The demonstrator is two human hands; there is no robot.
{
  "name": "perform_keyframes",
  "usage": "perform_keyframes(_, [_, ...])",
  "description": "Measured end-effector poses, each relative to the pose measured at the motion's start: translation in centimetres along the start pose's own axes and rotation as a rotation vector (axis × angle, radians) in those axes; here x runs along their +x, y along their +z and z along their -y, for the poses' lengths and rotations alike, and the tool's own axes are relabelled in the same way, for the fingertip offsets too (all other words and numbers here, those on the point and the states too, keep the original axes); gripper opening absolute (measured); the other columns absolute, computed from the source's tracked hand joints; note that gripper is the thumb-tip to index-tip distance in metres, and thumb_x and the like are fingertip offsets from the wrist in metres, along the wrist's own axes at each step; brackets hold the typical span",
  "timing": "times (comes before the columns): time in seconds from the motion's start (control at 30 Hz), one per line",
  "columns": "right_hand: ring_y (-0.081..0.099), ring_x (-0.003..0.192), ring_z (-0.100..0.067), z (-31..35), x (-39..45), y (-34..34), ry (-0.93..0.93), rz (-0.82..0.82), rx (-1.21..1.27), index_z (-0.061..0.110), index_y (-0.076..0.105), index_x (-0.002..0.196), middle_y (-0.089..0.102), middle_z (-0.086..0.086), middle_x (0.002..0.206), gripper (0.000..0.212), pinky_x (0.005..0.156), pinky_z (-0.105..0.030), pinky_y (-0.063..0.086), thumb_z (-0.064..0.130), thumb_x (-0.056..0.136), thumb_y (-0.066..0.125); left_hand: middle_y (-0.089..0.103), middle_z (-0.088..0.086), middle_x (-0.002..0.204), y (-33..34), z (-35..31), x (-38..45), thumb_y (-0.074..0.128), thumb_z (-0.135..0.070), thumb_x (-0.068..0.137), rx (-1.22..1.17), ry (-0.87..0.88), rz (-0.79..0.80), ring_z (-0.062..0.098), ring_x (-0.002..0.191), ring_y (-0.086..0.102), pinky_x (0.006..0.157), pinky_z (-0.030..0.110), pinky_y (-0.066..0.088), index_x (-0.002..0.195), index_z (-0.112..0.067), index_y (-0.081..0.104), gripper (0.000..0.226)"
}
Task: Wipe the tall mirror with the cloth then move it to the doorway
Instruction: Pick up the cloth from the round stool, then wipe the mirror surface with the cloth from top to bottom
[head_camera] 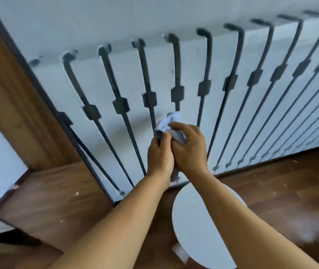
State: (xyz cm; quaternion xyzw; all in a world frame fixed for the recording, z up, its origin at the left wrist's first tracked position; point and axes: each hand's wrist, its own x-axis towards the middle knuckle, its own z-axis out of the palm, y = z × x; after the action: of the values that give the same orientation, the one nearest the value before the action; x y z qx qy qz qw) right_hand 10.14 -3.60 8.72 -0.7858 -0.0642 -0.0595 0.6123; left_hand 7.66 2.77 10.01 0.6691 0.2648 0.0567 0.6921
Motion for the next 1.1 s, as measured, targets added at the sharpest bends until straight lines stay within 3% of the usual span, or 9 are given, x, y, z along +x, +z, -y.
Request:
perform_keyframes(0.1, [0.054,0.1,-0.003,6.8,-0.5,1.7,-0.077,0.073,0.098,0.039,0.061,0.102,0.048,0.016,0.104,0.027,0.083,-0.019,0.048,0.02,0.083,0.064,0.073,0.008,0.101,-4.1,-5.3,-1.7,0.045,-0.045,0.091,-0.091,0.085,-0.058,0.024,0.09,0.069,0.067,0.033,0.054,0.107,-0.022,0.065,0.034])
perform_keyframes(0.3, [0.046,0.104,0.016,16.6,-4.1,5.3,-0.287,0.185,0.223,0.03,0.06,0.112,0.044,0.009,0.123,0.03,0.079,0.001,0.038,0.02,0.083,0.058,0.073,0.007,0.084,-12.6,-12.5,-5.9,0.052,-0.033,0.087,-0.189,0.187,-0.121,0.027,0.086,0.069,0.078,0.042,0.054,0.074,-0.022,0.07,0.025])
perform_keyframes(0.4, [0.045,0.116,0.005,21.0,-6.4,8.3,-0.373,0.192,0.22,0.034,0.061,0.113,0.048,0.009,0.127,0.036,0.095,-0.011,0.038,0.04,0.079,0.049,0.073,0.008,0.084,-18.0,-15.2,-7.8,0.056,-0.027,0.076,-0.223,0.205,-0.11,0.032,0.092,0.069,0.088,0.048,0.054,0.065,-0.023,0.074,0.022])
perform_keyframes(0.53, [0.044,0.124,-0.008,26.0,-10.5,13.7,-0.453,0.177,0.198,0.035,0.058,0.12,0.051,0.008,0.131,0.036,0.106,-0.033,0.037,0.031,0.086,0.047,0.073,0.01,0.095,-26.0,-17.4,-10.5,0.059,-0.029,0.082,-0.198,0.294,-0.136,0.029,0.092,0.069,0.087,0.047,0.055,0.077,-0.024,0.071,0.014])
perform_keyframes(0.63, [0.048,0.119,-0.007,29.4,-13.5,17.8,-0.481,0.193,0.243,0.031,0.057,0.121,0.053,0.012,0.122,0.034,0.102,-0.023,0.04,0.017,0.092,0.051,0.072,0.01,0.096,-31.9,-18.6,-12.0,0.061,-0.028,0.085,-0.175,0.363,-0.197,0.028,0.09,0.069,0.085,0.048,0.056,0.085,-0.024,0.066,0.007])
perform_keyframes(0.77, [0.047,0.112,0.008,33.7,-17.3,22.5,-0.526,0.164,0.298,0.027,0.06,0.12,0.052,0.015,0.118,0.03,0.092,-0.003,0.033,0.016,0.093,0.054,0.073,0.009,0.099,-39.2,-20.5,-14.2,0.059,-0.028,0.087,-0.152,0.395,-0.163,0.025,0.092,0.069,0.083,0.043,0.056,0.091,-0.023,0.07,0.014])
perform_keyframes(0.9, [0.051,0.108,0.006,36.7,-18.8,25.2,-0.613,0.094,0.318,0.026,0.063,0.113,0.057,0.012,0.114,0.029,0.089,-0.003,0.035,0.009,0.091,0.057,0.073,0.008,0.097,-43.2,-22.1,-15.7,0.057,-0.021,0.088,-0.201,0.412,-0.067,0.021,0.089,0.068,0.072,0.03,0.051,0.085,-0.022,0.071,0.014])
perform_keyframes(1.03, [0.052,0.098,0.016,39.4,-18.5,26.7,-0.678,0.046,0.34,0.032,0.062,0.102,0.055,0.023,0.104,0.034,0.082,-0.001,0.037,0.001,0.088,0.058,0.072,0.014,0.1,-45.4,-24.0,-15.5,0.057,-0.015,0.086,-0.25,0.439,0.003,0.023,0.091,0.065,0.079,0.032,0.049,0.096,-0.012,0.073,0.019])
perform_keyframes(1.1, [0.055,0.1,0.008,40.0,-17.3,27.4,-0.689,0.01,0.33,0.033,0.063,0.099,0.055,0.024,0.103,0.035,0.082,-0.001,0.038,0.001,0.087,0.059,0.07,0.015,0.097,-45.8,-24.7,-14.9,0.056,-0.01,0.084,-0.233,0.481,0.022,0.023,0.089,0.063,0.078,0.032,0.048,0.099,-0.007,0.072,0.022])
